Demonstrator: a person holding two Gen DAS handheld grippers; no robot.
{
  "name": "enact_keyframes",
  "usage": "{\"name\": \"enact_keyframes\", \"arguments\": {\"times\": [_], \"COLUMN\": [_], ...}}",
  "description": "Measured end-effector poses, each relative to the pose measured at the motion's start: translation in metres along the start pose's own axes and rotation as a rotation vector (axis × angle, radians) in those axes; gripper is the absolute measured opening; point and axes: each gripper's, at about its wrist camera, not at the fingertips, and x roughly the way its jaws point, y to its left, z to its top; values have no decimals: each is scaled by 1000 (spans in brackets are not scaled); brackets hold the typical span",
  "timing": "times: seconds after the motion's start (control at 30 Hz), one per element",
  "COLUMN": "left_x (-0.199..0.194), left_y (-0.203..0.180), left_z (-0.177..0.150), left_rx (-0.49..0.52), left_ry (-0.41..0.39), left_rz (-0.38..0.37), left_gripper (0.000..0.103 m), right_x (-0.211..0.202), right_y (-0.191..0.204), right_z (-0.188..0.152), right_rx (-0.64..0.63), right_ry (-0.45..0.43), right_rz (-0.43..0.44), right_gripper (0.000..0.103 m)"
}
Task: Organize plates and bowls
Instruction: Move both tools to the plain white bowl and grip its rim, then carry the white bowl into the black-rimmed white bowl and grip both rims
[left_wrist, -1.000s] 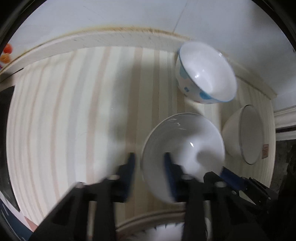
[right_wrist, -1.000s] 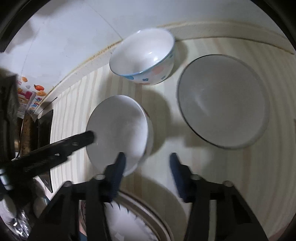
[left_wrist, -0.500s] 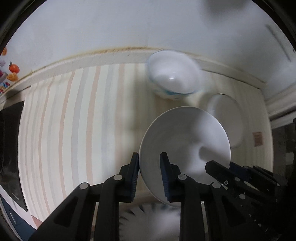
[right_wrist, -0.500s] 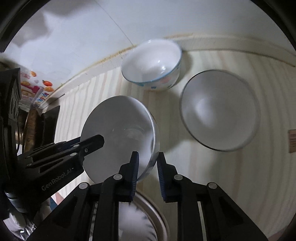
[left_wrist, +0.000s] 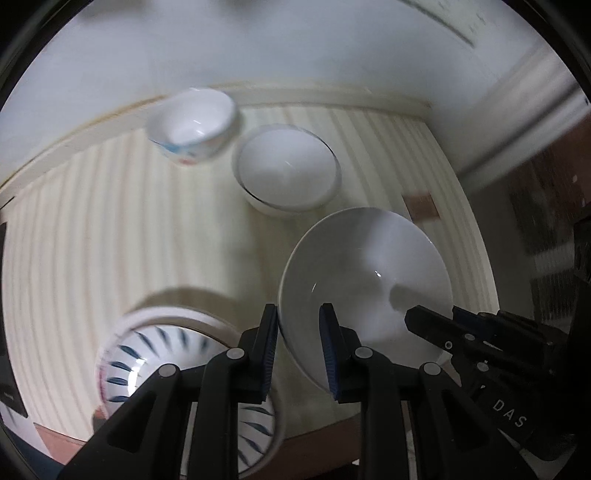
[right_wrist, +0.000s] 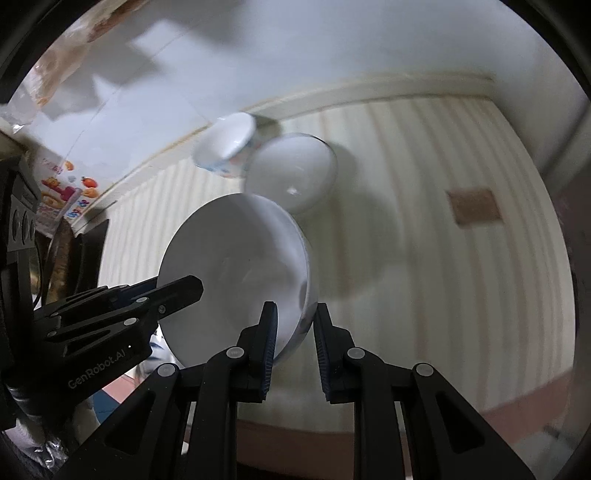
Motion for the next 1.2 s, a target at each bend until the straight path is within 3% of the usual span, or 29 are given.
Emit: {"name": "enact_keyframes", "arguments": {"times": [0.47, 0.77, 1.2], "left_x": [84, 94, 86], "left_y": [-47, -70, -72], "left_z": [-28, -29, -33], "left_rx": [103, 151, 193], "left_ry": [131, 126, 136], "left_rz": [56, 76, 86], "left_gripper": [20, 20, 20], "right_x": [45, 52, 55], "right_y": [-75, -90, -103], "right_z": [-55, -66, -62], "right_rx": [117, 129, 161], "right_ry": [87, 90, 122], "right_rz": [-33, -45, -27], "right_gripper": [22, 22, 24]}}
